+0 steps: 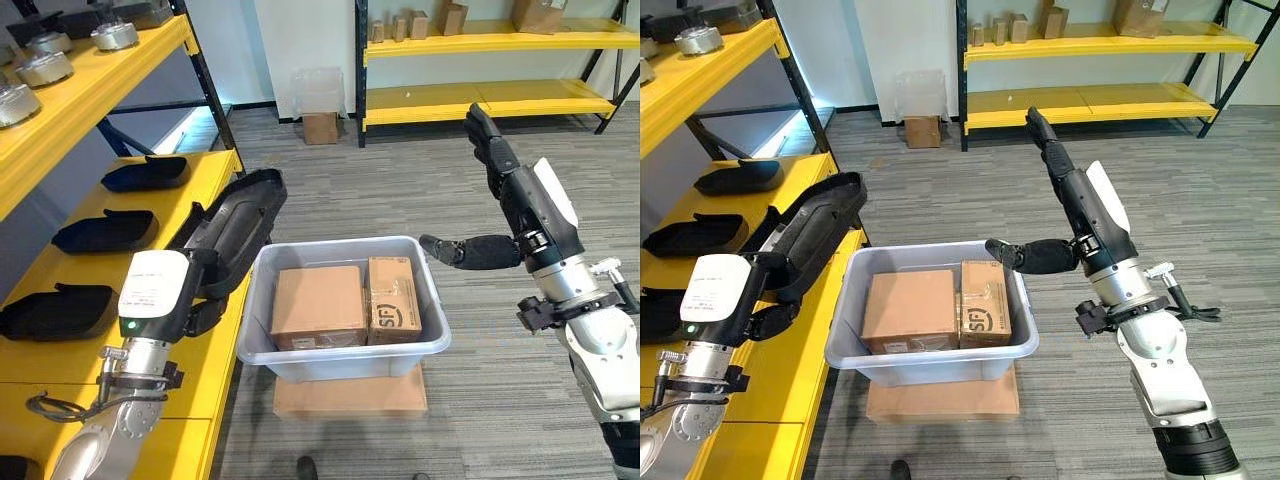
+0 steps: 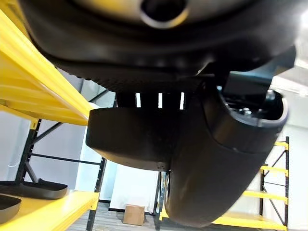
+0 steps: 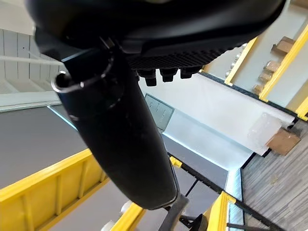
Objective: Move parts from the plastic box to the shelf.
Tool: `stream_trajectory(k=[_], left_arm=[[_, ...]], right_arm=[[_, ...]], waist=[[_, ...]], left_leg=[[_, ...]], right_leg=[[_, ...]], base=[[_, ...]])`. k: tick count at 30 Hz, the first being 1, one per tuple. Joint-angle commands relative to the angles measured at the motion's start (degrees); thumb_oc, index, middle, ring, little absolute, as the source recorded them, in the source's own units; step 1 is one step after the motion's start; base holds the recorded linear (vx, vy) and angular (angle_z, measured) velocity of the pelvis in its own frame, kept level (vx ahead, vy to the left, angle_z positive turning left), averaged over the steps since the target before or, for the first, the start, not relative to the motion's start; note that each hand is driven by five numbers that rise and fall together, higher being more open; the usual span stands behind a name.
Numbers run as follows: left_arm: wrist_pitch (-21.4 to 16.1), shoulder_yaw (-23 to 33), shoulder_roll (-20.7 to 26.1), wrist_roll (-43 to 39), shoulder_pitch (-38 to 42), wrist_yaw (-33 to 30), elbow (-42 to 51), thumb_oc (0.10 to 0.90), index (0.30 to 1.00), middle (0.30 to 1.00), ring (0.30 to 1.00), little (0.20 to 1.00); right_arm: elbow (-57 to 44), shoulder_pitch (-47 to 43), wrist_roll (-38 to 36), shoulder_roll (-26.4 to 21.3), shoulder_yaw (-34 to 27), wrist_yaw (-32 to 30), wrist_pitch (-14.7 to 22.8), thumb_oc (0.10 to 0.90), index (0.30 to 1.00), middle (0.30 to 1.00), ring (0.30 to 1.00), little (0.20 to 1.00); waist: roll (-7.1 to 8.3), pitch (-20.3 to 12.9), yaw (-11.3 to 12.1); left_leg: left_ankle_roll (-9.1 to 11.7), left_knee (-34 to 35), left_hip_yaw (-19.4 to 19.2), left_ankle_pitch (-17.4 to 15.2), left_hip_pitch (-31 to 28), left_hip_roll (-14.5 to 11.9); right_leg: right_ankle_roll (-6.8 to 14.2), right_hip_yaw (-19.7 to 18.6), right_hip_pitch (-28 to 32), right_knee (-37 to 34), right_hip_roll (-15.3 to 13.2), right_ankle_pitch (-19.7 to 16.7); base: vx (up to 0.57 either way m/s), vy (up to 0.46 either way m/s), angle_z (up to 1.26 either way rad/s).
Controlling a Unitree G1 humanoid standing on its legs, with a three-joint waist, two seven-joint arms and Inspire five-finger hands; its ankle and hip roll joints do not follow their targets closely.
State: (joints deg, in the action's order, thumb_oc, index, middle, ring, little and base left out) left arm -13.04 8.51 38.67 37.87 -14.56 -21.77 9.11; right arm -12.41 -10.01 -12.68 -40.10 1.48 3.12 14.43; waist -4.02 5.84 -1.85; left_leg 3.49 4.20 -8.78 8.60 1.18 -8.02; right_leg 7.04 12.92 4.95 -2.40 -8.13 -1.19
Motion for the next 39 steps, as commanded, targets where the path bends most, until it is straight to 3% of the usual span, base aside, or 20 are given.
stream_trajectory(k=[1, 3, 6, 7, 8, 11, 14, 16, 19, 21, 24, 26, 31, 39], left_arm=[[-1.26, 10.15, 1.18, -4.75, 5.63, -4.49, 7.46, 0.4, 0.3, 0.3, 0.3, 0.3], [-1.22, 11.17, 0.27, -5.84, 5.72, -4.96, 8.52, 0.4, 0.3, 0.3, 0.3, 0.3], [-1.5, 11.04, 0.51, -6.21, 6.74, -4.81, 8.67, 0.4, 0.3, 0.3, 0.3, 0.3], [-1.62, 10.69, 0.6, -6.38, 7.92, -4.85, 8.52, 0.4, 0.3, 0.3, 0.3, 0.3], [-1.73, 10.56, 0.79, -6.4, 8.94, -4.94, 8.51, 0.4, 0.3, 0.3, 0.3, 0.3], [-2.64, 11.17, 0.78, -6.47, 10.4, -4.95, 9.68, 0.4, 0.3, 0.3, 0.3, 0.3], [-2.32, 11.53, 0.16, -6.49, 11.17, -5.36, 9.97, 0.4, 0.3, 0.3, 0.3, 0.3], [-1.97, 11.47, -0.08, -6.45, 12.24, -5.5, 10.49, 0.4, 0.3, 0.3, 0.3, 0.3], [-2.01, 10.93, 0.23, -6.2, 13.85, -5.46, 10.89, 0.4, 0.3, 0.3, 0.3, 0.3], [-2.04, 9.97, -0.06, -5.91, 15.25, -5.31, 10.99, 0.4, 0.3, 0.3, 0.3, 0.3], [-2.29, 9.83, 0.74, -5.04, 14.87, -5.54, 11.35, 0.4, 0.3, 0.3, 0.3, 0.3], [-2.23, 9.44, 0.75, -4.44, 15.41, -5.98, 11.73, 0.4, 0.3, 0.3, 0.3, 0.3], [-2.09, 9.42, 1.78, -3.86, 15.8, -6.46, 11.99, 0.4, 0.3, 0.3, 0.3, 0.3], [-1.54, 10.63, 2.71, -2.5, 14.65, -6.61, 12.74, 0.4, 0.3, 0.3, 0.3, 0.3]], right_arm=[[-2.91, -10.07, -3.73, -0.09, 2.56, -1.05, 4.85, 0.9, 1.0, 1.0, 1.0, 1.0], [-3.04, -12.89, -4.25, -0.63, 4.68, -1.3, 5.14, 0.9, 1.0, 1.0, 1.0, 1.0], [-3.15, -13.4, -3.81, -1.95, 4.36, -1.78, 5.26, 0.9, 1.0, 1.0, 1.0, 1.0], [-3.12, -13.55, -3.76, -2.57, 3.92, -2.18, 5.4, 0.9, 1.0, 1.0, 1.0, 1.0], [-2.84, -13.67, -3.92, -2.52, 3.87, -2.5, 5.59, 0.9, 1.0, 1.0, 1.0, 1.0], [-2.49, -14.46, -2.95, -1.97, 4.66, -2.76, 5.7, 0.9, 1.0, 1.0, 1.0, 1.0], [-2.71, -14.23, -2.69, -1.38, 4.19, -2.9, 5.93, 0.9, 1.0, 1.0, 1.0, 1.0], [-2.53, -13.51, -3.09, -0.08, 3.76, -3.3, 5.94, 0.9, 1.0, 1.0, 1.0, 1.0], [-2.43, -10.93, -2.21, 1.08, 1.7, -3.9, 5.8, 0.9, 1.0, 1.0, 1.0, 1.0], [-3.7, -8.49, -1.61, 0.68, -0.96, -4.01, 6.09, 0.9, 1.0, 1.0, 1.0, 1.0], [-4.63, -5.95, -1.34, 1.85, -2.78, -3.97, 6.29, 0.9, 1.0, 1.0, 1.0, 1.0], [-4.96, -4.52, -0.94, 2.84, -3.79, -4.07, 6.4, 0.9, 1.0, 1.0, 1.0, 1.0], [-4.72, -4.01, -0.4, 3.85, -3.7, -3.84, 6.16, 0.9, 1.0, 1.0, 1.0, 1.0], [-3.43, -4.57, 0.1, 4.73, -2.7, -3.67, 5.64, 0.9, 1.0, 1.0, 1.0, 1.0]], waist=[[0.33, -0.93, 3.21], [-0.9, 1.57, 5.29], [-1.41, 2.47, 5.96], [-0.92, 2.66, 5.82], [-0.41, 2.55, 5.59], [0.93, 1.09, 4.52], [1.17, 0.77, 3.77], [0.61, 0.11, 2.47], [-0.6, -0.58, 0.65], [-0.96, -1.4, -1.94], [-1.6, -2.13, -2.0], [-0.83, -2.25, -1.76], [0.98, -2.2, -0.28], [3.73, -2.69, 1.48]], left_leg=[[3.68, -3.0, 5.34, -1.63, -2.67, -6.72], [5.86, -0.88, 6.97, 5.11, 0.69, -7.35], [6.92, 0.31, 6.66, 8.97, 3.73, -6.45], [7.06, 0.03, 5.5, 9.48, 5.03, -5.57], [6.77, -1.09, 4.75, 8.92, 5.55, -5.01], [4.96, -13.81, 3.24, 0.71, 3.46, -4.54], [4.74, -21.52, 1.29, -1.92, 1.82, -5.46], [5.75, -26.82, -0.24, -3.71, -2.22, -7.02], [5.47, -23.71, -1.19, -8.36, -7.1, -4.62], [4.02, -18.16, -6.31, -13.05, -8.84, -5.04], [3.25, -11.46, -6.01, -15.47, -11.47, -4.04], [2.34, -9.8, -6.58, -16.81, -11.22, -3.01], [1.41, -8.85, -5.87, -19.32, -11.2, -0.73], [0.61, -7.19, -4.75, -20.37, -11.37, 1.55]], right_leg=[[-3.27, -2.52, -4.2, 7.93, 2.75, 7.45], [-3.7, -0.18, -6.06, 7.39, 3.45, 7.22], [-3.73, 2.35, -7.09, 6.7, 2.64, 6.75], [-3.62, 4.38, -7.82, 6.32, 1.41, 6.58], [-3.52, 5.38, -8.58, 5.81, 0.53, 6.08], [-3.87, 7.36, -11.55, 4.62, -1.46, 3.8], [-4.54, 10.07, -11.77, 5.14, -2.1, 3.89], [-4.93, 12.28, -11.88, 6.75, -1.88, 5.59], [-4.56, 16.05, -13.87, 10.8, -2.76, 5.9], [-3.38, 18.83, -14.16, 13.11, -5.52, 5.19], [-2.15, 18.68, -14.7, 14.7, -6.87, 4.05], [-0.7, 18.98, -14.75, 14.52, -9.15, 2.02], [0.97, 19.76, -13.66, 13.01, -11.71, -0.91], [3.35, 21.28, -11.05, 9.68, -13.31, -4.89]], base=[[-0.21, -0.223, -0.08], [-0.24, -0.169, 0.05], [-0.16, -0.065, 0.28], [-0.2, -0.078, 0.46], [-0.34, -0.17, 0.96], [-0.25, -0.143, 1.33], [-0.14, -0.092, 0.91], [-0.07, -0.081, 1.16], [-0.1, 0.029, 1.09], [-0.06, 0.168, 1.13], [-0.01, 0.224, 1.0], [-0.04, 0.199, 0.14], [-0.01, 0.137, 0.26], [-0.01, 0.082, 0.2]])
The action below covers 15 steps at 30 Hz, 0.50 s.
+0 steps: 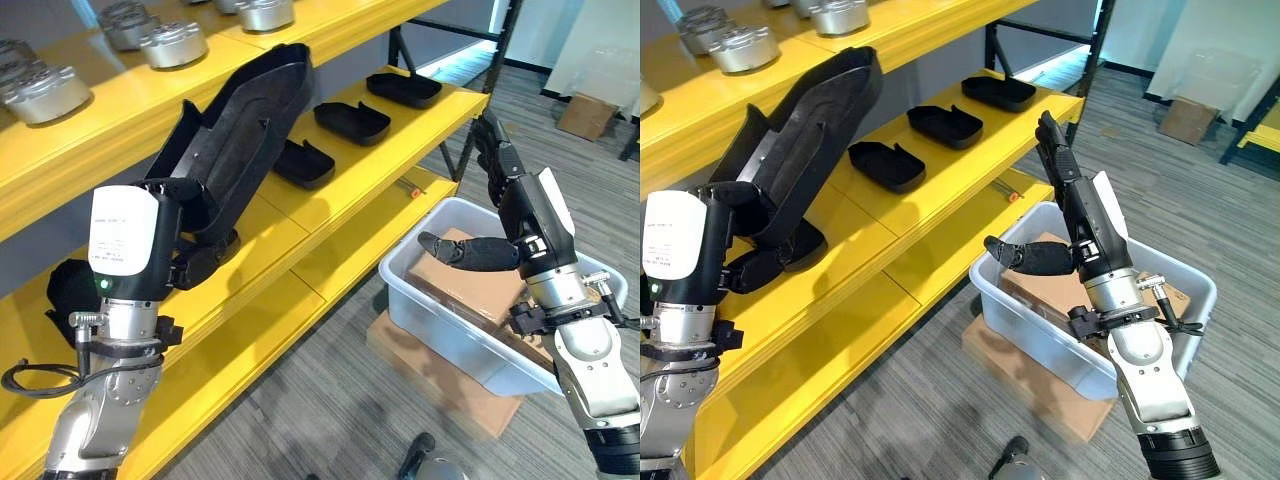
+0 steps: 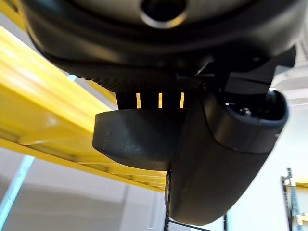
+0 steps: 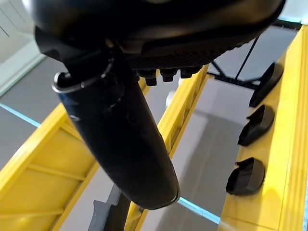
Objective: Move parts from the plastic box to the shelf.
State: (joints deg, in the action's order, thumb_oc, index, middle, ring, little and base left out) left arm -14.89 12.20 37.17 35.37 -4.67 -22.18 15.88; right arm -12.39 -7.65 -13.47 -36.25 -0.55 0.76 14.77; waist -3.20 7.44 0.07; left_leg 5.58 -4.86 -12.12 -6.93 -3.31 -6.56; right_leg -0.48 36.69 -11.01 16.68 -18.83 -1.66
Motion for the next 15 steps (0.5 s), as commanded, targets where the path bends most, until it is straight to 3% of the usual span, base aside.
stream_trajectory(k=[1, 15], left_arm=[[0.31, 7.21, 4.33, 0.07, 4.44, -6.05, 6.01, 0.4, 0.3, 0.3, 0.3, 0.3], [-0.36, 6.41, 7.43, 1.95, 2.77, -4.01, 5.82, 0.4, 0.3, 0.3, 0.3, 0.3]], right_arm=[[-3.3, -6.99, 1.02, 0.91, -0.57, -1.12, 5.18, 0.9, 1.0, 1.0, 1.0, 1.0], [-1.66, -8.96, 1.57, 2.84, 1.99, -0.82, 4.88, 0.9, 1.0, 1.0, 1.0, 1.0]], waist=[[3.22, -4.4, -0.34], [6.3, -4.81, 2.33]], left_leg=[[-1.62, 2.06, -1.28, -4.83, -6.81, 0.38], [-3.63, 1.36, 0.93, -6.54, -5.55, 3.85]], right_leg=[[11.05, -2.34, 5.19, -9.9, -2.71, -4.78], [14.3, -1.54, 7.51, -13.82, -4.58, -10.63]], base=[[-0.02, 0.079, 0.08], [-0.03, 0.079, 0.08]])
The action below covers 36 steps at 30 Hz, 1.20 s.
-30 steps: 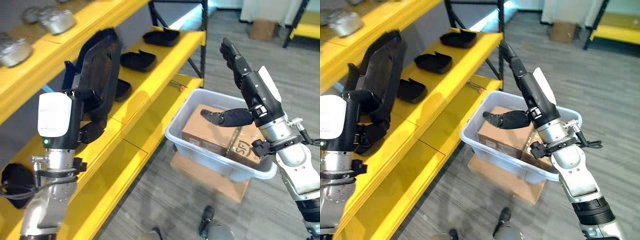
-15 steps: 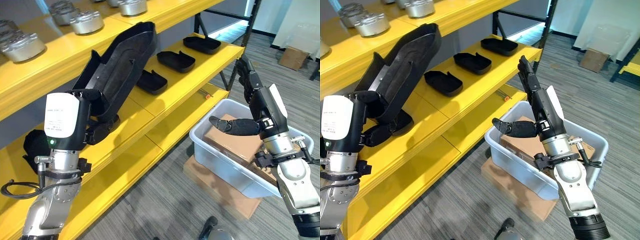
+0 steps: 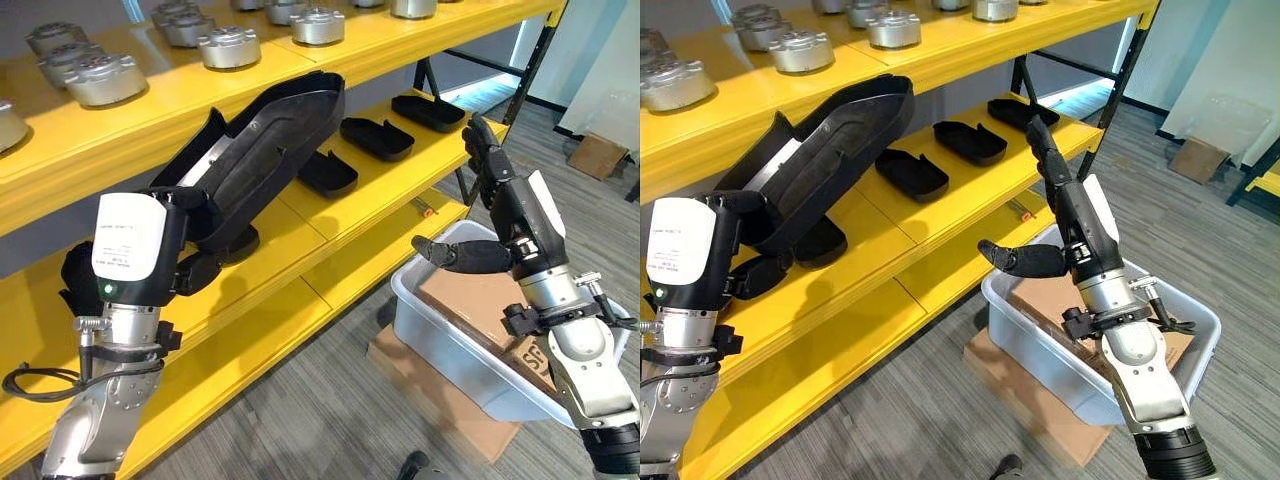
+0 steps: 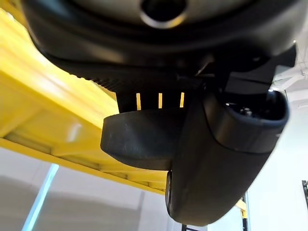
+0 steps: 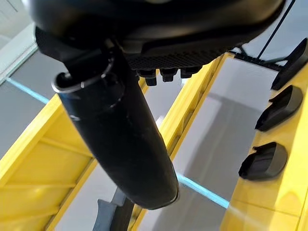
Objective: Move parts from the plastic box to the shelf.
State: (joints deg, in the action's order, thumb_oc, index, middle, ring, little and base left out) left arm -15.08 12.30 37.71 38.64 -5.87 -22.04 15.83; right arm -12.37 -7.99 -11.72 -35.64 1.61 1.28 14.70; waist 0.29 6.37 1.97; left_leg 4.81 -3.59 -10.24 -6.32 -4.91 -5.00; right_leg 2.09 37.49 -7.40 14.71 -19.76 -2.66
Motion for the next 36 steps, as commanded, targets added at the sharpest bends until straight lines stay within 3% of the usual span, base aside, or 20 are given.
stream_trajectory(k=[1, 8, 9, 11, 13, 14, 15, 18, 19, 20, 21, 22, 24, 27, 32, 36], left_arm=[[-0.17, 6.31, 6.94, -1.33, 3.99, -4.12, 5.88, 0.4, 0.3, 0.3, 0.3, 0.3], [-3.18, 1.57, 11.0, -2.37, 4.72, 0.4, 7.11, 0.4, 0.3, 0.3, 0.3, 0.3], [-5.1, -1.75, 14.03, -2.94, 5.08, 2.74, 7.66, 0.4, 0.3, 0.3, 0.3, 0.3], [-5.44, -2.66, 14.94, -3.16, 5.34, 3.22, 7.35, 0.4, 0.3, 0.3, 0.3, 0.3], [-6.23, -4.75, 15.93, -3.97, 5.51, 4.06, 6.86, 0.4, 0.3, 0.3, 0.3, 0.3], [-6.57, -6.69, 16.15, -4.59, 5.59, 4.5, 6.38, 0.4, 0.3, 0.3, 0.3, 0.3], [-6.89, -7.95, 16.11, -5.18, 6.34, 4.82, 5.92, 0.4, 0.3, 0.3, 0.3, 0.3], [-6.98, -10.57, 15.63, -6.52, 7.74, 6.28, 5.04, 0.4, 0.3, 0.3, 0.3, 0.3], [-6.93, -11.34, 15.32, -6.94, 8.17, 6.77, 4.75, 0.4, 0.3, 0.3, 0.3, 0.3], [-6.94, -12.38, 14.68, -7.65, 8.81, 7.28, 4.61, 0.4, 0.3, 0.3, 0.3, 0.3], [-6.94, -12.43, 14.67, -7.64, 8.86, 7.27, 4.58, 0.4, 0.3, 0.3, 0.3, 0.3], [-6.82, -13.33, 13.7, -8.3, 9.62, 7.61, 4.42, 0.4, 0.3, 0.3, 0.3, 0.3], [-6.91, -14.7, 13.2, -8.91, 10.39, 8.01, 3.65, 0.4, 0.3, 0.3, 0.3, 0.3], [-6.82, -15.19, 12.77, -8.82, 10.83, 7.88, 3.3, 0.4, 0.3, 0.3, 0.3, 0.3], [-6.62, -14.09, 11.51, -8.62, 9.71, 6.48, 2.41, 0.4, 0.3, 0.3, 0.3, 0.3], [-5.74, -11.43, 10.54, -9.09, 7.37, 5.8, 1.97, 0.4, 0.3, 0.3, 0.3, 0.3]], right_arm=[[-1.65, -8.64, -0.14, 2.29, -0.16, -1.38, 4.97, 0.9, 1.0, 1.0, 1.0, 1.0], [-1.91, -8.67, 1.83, 2.33, -0.07, -1.46, 5.16, 0.9, 1.0, 1.0, 1.0, 1.0], [-2.04, -8.49, 2.13, 2.47, -0.12, -1.64, 5.46, 0.9, 1.0, 1.0, 1.0, 1.0], [-2.04, -8.15, 2.36, 2.51, -0.33, -1.74, 5.59, 0.9, 1.0, 1.0, 1.0, 1.0], [-2.45, -7.19, 2.8, 2.32, -0.61, -1.76, 5.85, 0.9, 1.0, 1.0, 1.0, 1.0], [-3.27, -5.37, 3.28, 1.42, -1.86, -1.36, 5.97, 0.9, 1.0, 1.0, 1.0, 1.0], [-3.58, -4.66, 2.95, 1.08, -2.53, -1.16, 5.96, 0.9, 1.0, 1.0, 1.0, 1.0], [-3.94, -2.79, 2.18, 0.54, -3.91, -0.72, 6.14, 0.9, 1.0, 1.0, 1.0, 1.0], [-3.87, -2.4, 2.03, 0.53, -4.16, -0.58, 6.2, 0.9, 1.0, 1.0, 1.0, 1.0], [-3.7, -1.86, 1.36, 0.29, -4.7, -0.37, 6.48, 0.9, 1.0, 1.0, 1.0, 1.0], [-3.71, -1.83, 1.35, 0.28, -4.73, -0.36, 6.48, 0.9, 1.0, 1.0, 1.0, 1.0], [-3.58, -1.54, 0.85, 0.2, -5.12, -0.33, 6.6, 0.9, 1.0, 1.0, 1.0, 1.0], [-3.7, -0.41, 0.29, -0.21, -5.81, -0.24, 6.91, 0.9, 1.0, 1.0, 1.0, 1.0], [-3.69, -0.14, 0.32, -0.55, -5.93, -0.31, 7.04, 0.9, 1.0, 1.0, 1.0, 1.0], [-3.41, -0.89, 0.3, -0.38, -5.39, -1.05, 6.79, 0.9, 1.0, 1.0, 1.0, 1.0], [-3.43, -0.81, 0.12, -0.28, -5.57, -1.28, 6.47, 0.9, 1.0, 1.0, 1.0, 1.0]], waist=[[2.89, -3.71, 0.44], [3.58, -3.17, 0.86], [3.29, -2.74, 0.2], [3.22, -2.54, 0.0], [3.42, -1.53, -1.78], [3.28, -1.16, -4.64], [3.36, -1.11, -5.74], [3.22, -1.02, -8.64], [3.34, -1.23, -8.95], [3.24, -1.58, -9.68], [3.23, -1.6, -9.71], [3.27, -2.11, -9.71], [3.31, -2.9, -10.32], [3.38, -3.47, -10.43], [3.04, -5.13, -8.83], [2.73, -5.83, -7.8]], left_leg=[[-2.93, 0.01, -0.94, -7.2, -3.93, 2.37], [-5.45, -2.56, 0.19, -8.89, -3.14, 5.64], [-6.17, -3.22, 1.2, -9.12, -3.07, 6.26], [-6.39, -3.42, 1.62, -9.24, -3.14, 6.38], [-6.82, -4.0, 1.98, -8.39, -2.87, 6.81], [-7.35, -3.48, 4.24, -7.87, -3.19, 7.18], [-7.56, -3.2, 5.25, -7.28, -3.06, 7.43], [-8.25, -2.86, 8.69, -6.66, -2.89, 8.15], [-8.28, -2.44, 9.39, -5.92, -2.57, 8.45], [-8.67, -2.34, 11.02, -4.91, -1.97, 8.71], [-8.66, -2.34, 11.08, -4.92, -1.95, 8.71], [-8.74, -2.25, 12.37, -4.31, -1.36, 8.94], [-8.44, -2.02, 14.26, -3.24, -0.32, 9.21], [-7.89, -1.39, 14.95, -2.48, 0.2, 9.35], [-6.63, 2.84, 15.24, 1.34, 1.33, 8.56], [-6.05, 4.31, 15.73, 2.38, 1.41, 8.01]], right_leg=[[11.78, -2.36, 3.93, -11.92, -3.7, -9.74], [12.71, -3.95, 4.43, -11.95, -6.32, -13.35], [12.65, -5.96, 4.21, -10.38, -7.08, -13.26], [12.62, -7.38, 3.78, -9.5, -7.31, -13.1], [11.74, -13.18, 1.79, -7.85, -7.07, -13.8], [10.9, -26.73, -1.3, -7.48, -2.95, -13.04], [10.06, -31.82, -2.67, -6.88, -0.36, -12.34], [8.69, -40.93, -3.38, -4.23, 7.17, -7.24], [8.26, -41.36, -3.56, -3.52, 8.68, -5.39], [7.19, -42.41, -3.49, -1.45, 12.23, -2.18], [7.17, -42.36, -3.55, -1.32, 12.22, -2.08], [6.29, -41.7, -2.98, -1.04, 14.36, 0.38], [5.22, -43.85, -2.21, -1.61, 18.19, 2.66], [4.65, -44.95, -1.93, -3.25, 19.66, 2.57], [4.44, -44.15, 1.28, -11.51, 18.22, 0.38], [4.14, -43.65, 3.28, -14.6, 17.48, -0.24]], base=[[-0.05, 0.124, 0.12], [-0.05, 0.155, 0.1], [-0.02, 0.153, 0.16], [-0.01, 0.129, 0.26], [-0.06, 0.134, 0.65], [-0.05, 0.151, 0.81], [0.03, 0.156, 0.84], [0.01, 0.089, 0.49], [0.01, 0.076, 0.93], [0.0, 0.036, 0.99], [0.03, 0.016, 0.83], [0.01, -0.017, 0.74], [0.01, -0.039, 0.68], [0.01, -0.052, 0.27], [0.0, -0.112, 0.08], [0.03, -0.089, 0.02]])
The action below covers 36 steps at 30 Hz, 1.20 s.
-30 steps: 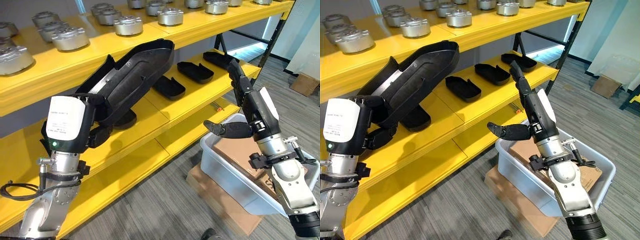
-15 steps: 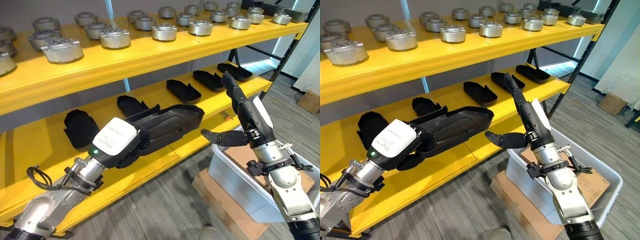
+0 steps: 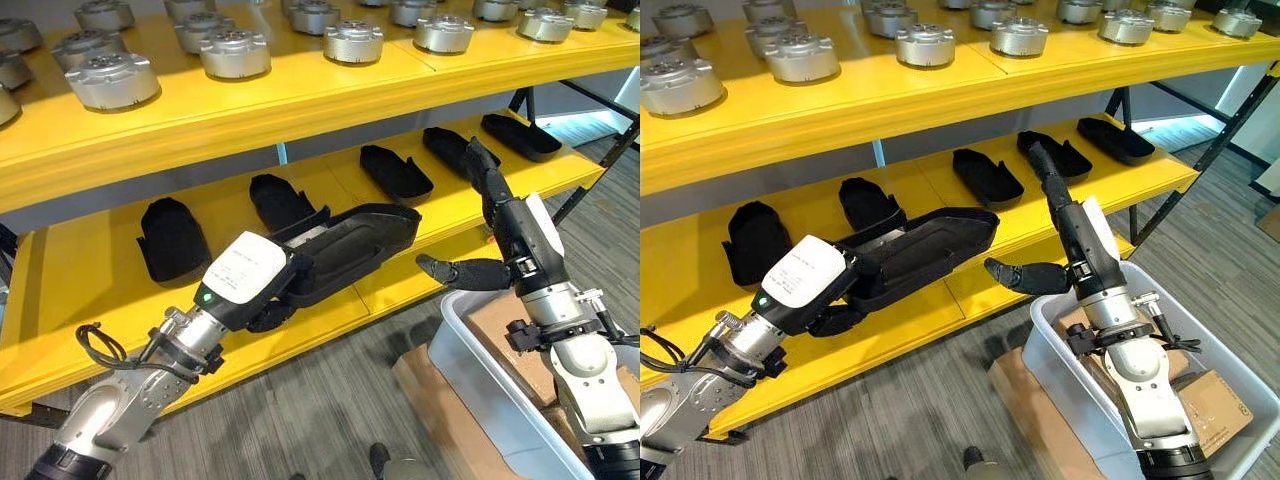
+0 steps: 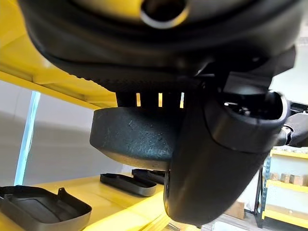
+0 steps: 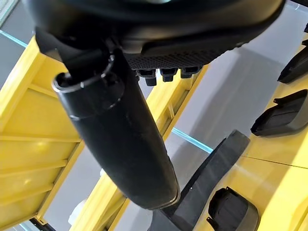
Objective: Move parts from the plastic box to the shelf.
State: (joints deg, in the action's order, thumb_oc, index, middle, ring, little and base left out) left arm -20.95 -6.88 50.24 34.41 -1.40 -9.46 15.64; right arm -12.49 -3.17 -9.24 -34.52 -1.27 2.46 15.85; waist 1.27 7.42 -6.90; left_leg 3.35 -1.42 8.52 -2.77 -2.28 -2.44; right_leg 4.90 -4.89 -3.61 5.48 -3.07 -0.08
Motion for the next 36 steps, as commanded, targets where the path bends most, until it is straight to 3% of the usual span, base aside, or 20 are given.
stream_trajectory(k=[1, 13, 15, 17, 19, 20, 21, 22, 24, 25, 27, 29, 32, 36], left_arm=[[0.14, 7.84, -2.01, -4.88, 2.8, -6.75, 2.24, 0.4, 0.3, 0.3, 0.3, 0.3], [2.34, 13.76, -5.91, -6.35, -1.92, -8.2, 0.4, 0.4, 0.3, 0.3, 0.3, 0.3], [2.56, 14.51, -6.24, -6.76, -1.99, -8.27, 0.15, 0.4, 0.3, 0.3, 0.3, 0.3], [2.82, 14.15, -6.79, -7.11, -0.85, -8.13, -0.18, 0.4, 0.3, 0.3, 0.3, 0.3], [2.89, 14.24, -7.38, -7.71, -0.1, -8.2, -0.37, 0.4, 0.3, 0.3, 0.3, 0.3], [2.87, 15.15, -7.9, -8.03, -0.25, -8.68, -0.19, 0.4, 0.3, 0.3, 0.3, 0.3], [2.86, 15.23, -7.91, -8.04, -0.34, -8.68, -0.16, 0.4, 0.3, 0.3, 0.3, 0.3], [2.83, 15.4, -8.11, -8.26, -0.31, -8.76, -0.11, 0.4, 0.3, 0.3, 0.3, 0.3], [3.12, 15.96, -8.86, -9.78, 0.61, -9.31, -0.02, 0.4, 0.3, 0.3, 0.3, 0.3], [3.56, 16.11, -8.99, -10.39, 1.94, -9.75, -0.4, 0.4, 0.3, 0.3, 0.3, 0.3], [3.76, 14.62, -7.78, -10.01, 4.52, -10.16, -0.86, 0.4, 0.3, 0.3, 0.3, 0.3], [3.5, 13.77, -6.84, -9.48, 5.29, -10.17, -0.94, 0.4, 0.3, 0.3, 0.3, 0.3], [2.58, 13.33, -6.24, -9.11, 5.32, -9.0, -0.18, 0.4, 0.3, 0.3, 0.3, 0.3], [1.93, 11.5, -5.68, -9.24, 5.14, -7.38, 0.16, 0.4, 0.3, 0.3, 0.3, 0.3]], right_arm=[[-3.31, -5.64, -2.36, -1.4, -2.64, -2.46, 5.31, 0.9, 1.0, 1.0, 1.0, 1.0], [-3.6, -5.53, -3.21, -0.46, -2.93, -2.08, 4.99, 0.9, 1.0, 1.0, 1.0, 1.0], [-3.37, -6.12, -4.46, -0.88, -2.92, -2.17, 5.34, 0.9, 1.0, 1.0, 1.0, 1.0], [-3.12, -6.24, -4.87, -1.13, -3.4, -2.5, 5.49, 0.9, 1.0, 1.0, 1.0, 1.0], [-2.71, -6.4, -4.73, -1.38, -3.96, -3.06, 5.6, 0.9, 1.0, 1.0, 1.0, 1.0], [-2.13, -6.79, -4.55, -1.2, -3.93, -3.61, 5.38, 0.9, 1.0, 1.0, 1.0, 1.0], [-2.11, -6.84, -4.55, -1.21, -3.85, -3.61, 5.37, 0.9, 1.0, 1.0, 1.0, 1.0], [-2.15, -6.63, -4.6, -1.21, -4.17, -3.74, 5.3, 0.9, 1.0, 1.0, 1.0, 1.0], [-2.69, -5.83, -4.46, -1.74, -5.3, -4.35, 5.32, 0.9, 1.0, 1.0, 1.0, 1.0], [-2.96, -4.78, -4.84, -1.96, -6.63, -5.0, 5.67, 0.9, 1.0, 1.0, 1.0, 1.0], [-2.85, -3.89, -3.88, -2.86, -7.53, -6.87, 6.04, 0.9, 1.0, 1.0, 1.0, 1.0], [-2.82, -2.89, -3.09, -3.1, -8.64, -8.08, 6.1, 0.9, 1.0, 1.0, 1.0, 1.0], [-3.99, -0.02, -2.02, -2.45, -10.68, -7.91, 6.06, 0.9, 1.0, 1.0, 1.0, 1.0], [-4.85, 2.33, -0.82, -0.12, -11.99, -7.99, 5.95, 0.9, 1.0, 1.0, 1.0, 1.0]], waist=[[1.74, -6.9, 0.99], [1.89, -5.93, 3.27], [2.0, -4.23, 3.69], [1.99, -2.53, 3.71], [2.29, -1.55, 2.88], [2.48, -1.47, 2.54], [2.43, -1.5, 2.6], [2.33, -1.61, 2.24], [1.41, -1.35, 1.31], [0.49, -0.97, 0.5], [-0.78, -0.44, 0.3], [-1.69, -0.65, 0.62], [-3.36, -1.43, 0.09], [-3.61, -2.79, 0.34]], left_leg=[[-4.57, 2.15, -2.98, -1.15, -1.24, 5.44], [-2.72, -1.18, 1.09, -1.79, -0.23, 4.32], [-1.48, -8.57, 2.58, -2.35, 3.14, 5.24], [-0.41, -14.15, 1.68, -1.34, 6.17, 5.82], [0.59, -16.94, -1.91, 0.24, 8.24, 2.58], [0.84, -14.97, -3.54, 1.9, 8.01, -3.63], [0.99, -14.41, -3.65, 2.05, 7.67, -3.83], [1.12, -12.76, -4.71, 3.4, 7.38, -6.99], [2.11, -5.71, -7.83, 9.11, 7.33, -15.04], [3.21, 0.3, -10.72, 13.56, 7.61, -19.43], [5.71, 5.98, -13.42, 19.05, 8.24, -23.75], [7.28, 6.42, -12.51, 20.13, 8.89, -25.66], [8.64, 6.42, -14.98, 19.14, 8.09, -26.6], [8.68, 6.19, -14.51, 16.73, 7.19, -24.25]], right_leg=[[1.32, -1.21, -0.42, -5.47, 0.79, -2.87], [-0.86, 2.7, 1.86, -4.97, 1.17, -0.5], [-2.04, 3.47, 2.47, -4.51, 1.38, 0.84], [-2.7, 5.3, 2.88, -3.85, 0.9, 1.29], [-2.72, 6.7, 2.77, -2.86, -0.3, 1.53], [-2.16, 6.82, 2.42, -1.68, -1.29, 2.33], [-2.27, 6.73, 2.32, -1.43, -1.12, 2.49], [-1.8, 7.09, 2.07, -0.84, -1.59, 3.18], [-1.03, 8.55, 0.0, 3.84, -2.61, 5.67], [-1.18, 9.64, -2.83, 9.6, -2.57, 8.58], [-0.64, 10.53, -6.69, 17.43, -3.0, 11.84], [0.41, 9.37, -8.72, 22.14, -3.7, 13.46], [1.65, 8.83, -8.81, 24.31, -5.28, 15.3], [3.17, 8.58, -5.12, 19.68, -7.76, 13.6]], base=[[0.03, -0.103, 0.04], [0.02, -0.103, 0.22], [0.0, -0.14, 0.56], [-0.05, -0.046, 0.74], [-0.02, 0.033, 0.95], [0.04, 0.052, 0.69], [0.04, 0.075, 0.44], [0.03, 0.076, 0.2], [0.0, 0.187, 0.31], [-0.03, 0.186, 0.6], [-0.01, 0.169, 0.67], [0.09, 0.204, 0.21], [0.15, 0.241, -0.21], [0.19, 0.215, 0.18]])
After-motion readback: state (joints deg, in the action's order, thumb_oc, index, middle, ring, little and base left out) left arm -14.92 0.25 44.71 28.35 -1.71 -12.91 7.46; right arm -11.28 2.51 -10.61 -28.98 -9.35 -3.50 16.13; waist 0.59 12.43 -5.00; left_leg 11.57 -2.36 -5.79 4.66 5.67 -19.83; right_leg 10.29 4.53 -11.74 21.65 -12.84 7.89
